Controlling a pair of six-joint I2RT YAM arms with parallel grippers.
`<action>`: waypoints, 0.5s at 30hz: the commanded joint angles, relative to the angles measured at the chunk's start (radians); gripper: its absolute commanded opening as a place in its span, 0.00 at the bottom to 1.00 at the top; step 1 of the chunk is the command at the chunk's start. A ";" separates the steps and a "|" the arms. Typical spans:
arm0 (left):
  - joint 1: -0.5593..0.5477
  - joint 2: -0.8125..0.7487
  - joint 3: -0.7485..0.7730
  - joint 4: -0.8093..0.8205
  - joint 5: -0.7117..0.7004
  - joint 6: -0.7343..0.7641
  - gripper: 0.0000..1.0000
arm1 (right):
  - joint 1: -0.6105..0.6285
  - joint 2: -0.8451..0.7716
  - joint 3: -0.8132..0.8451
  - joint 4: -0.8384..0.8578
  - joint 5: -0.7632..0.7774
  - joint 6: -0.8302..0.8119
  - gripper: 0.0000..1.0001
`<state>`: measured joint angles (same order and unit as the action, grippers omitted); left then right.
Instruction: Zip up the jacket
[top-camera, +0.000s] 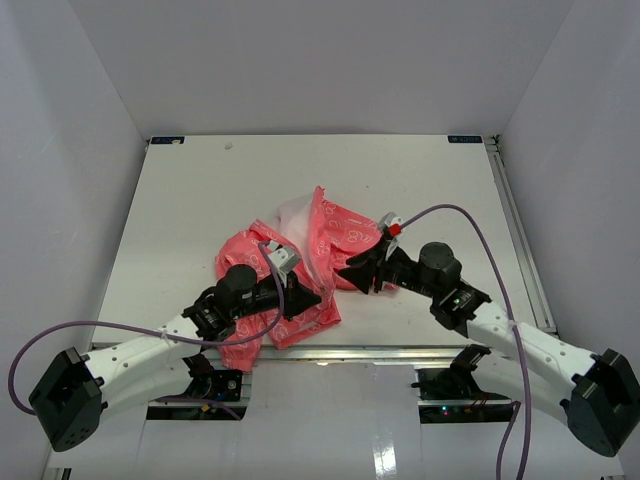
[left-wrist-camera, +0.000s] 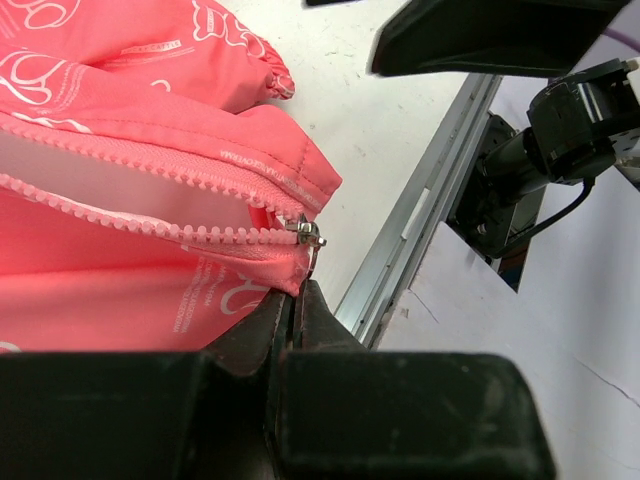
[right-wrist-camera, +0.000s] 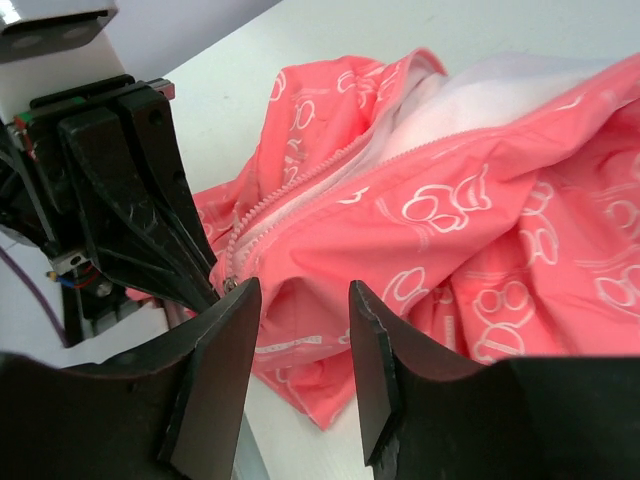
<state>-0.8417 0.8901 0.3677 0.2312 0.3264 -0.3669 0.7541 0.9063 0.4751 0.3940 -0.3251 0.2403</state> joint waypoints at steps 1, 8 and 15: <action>0.012 -0.034 0.063 -0.063 0.014 -0.047 0.00 | 0.028 -0.111 -0.001 -0.037 0.132 -0.129 0.47; 0.014 -0.037 0.056 -0.061 0.016 -0.053 0.00 | 0.144 -0.036 0.002 -0.055 0.219 0.010 0.46; 0.014 -0.034 0.055 -0.059 0.015 -0.050 0.00 | 0.274 -0.038 -0.008 -0.060 0.319 0.032 0.46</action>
<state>-0.8326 0.8734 0.3950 0.1715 0.3264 -0.4104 1.0002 0.8826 0.4595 0.3214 -0.0895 0.2451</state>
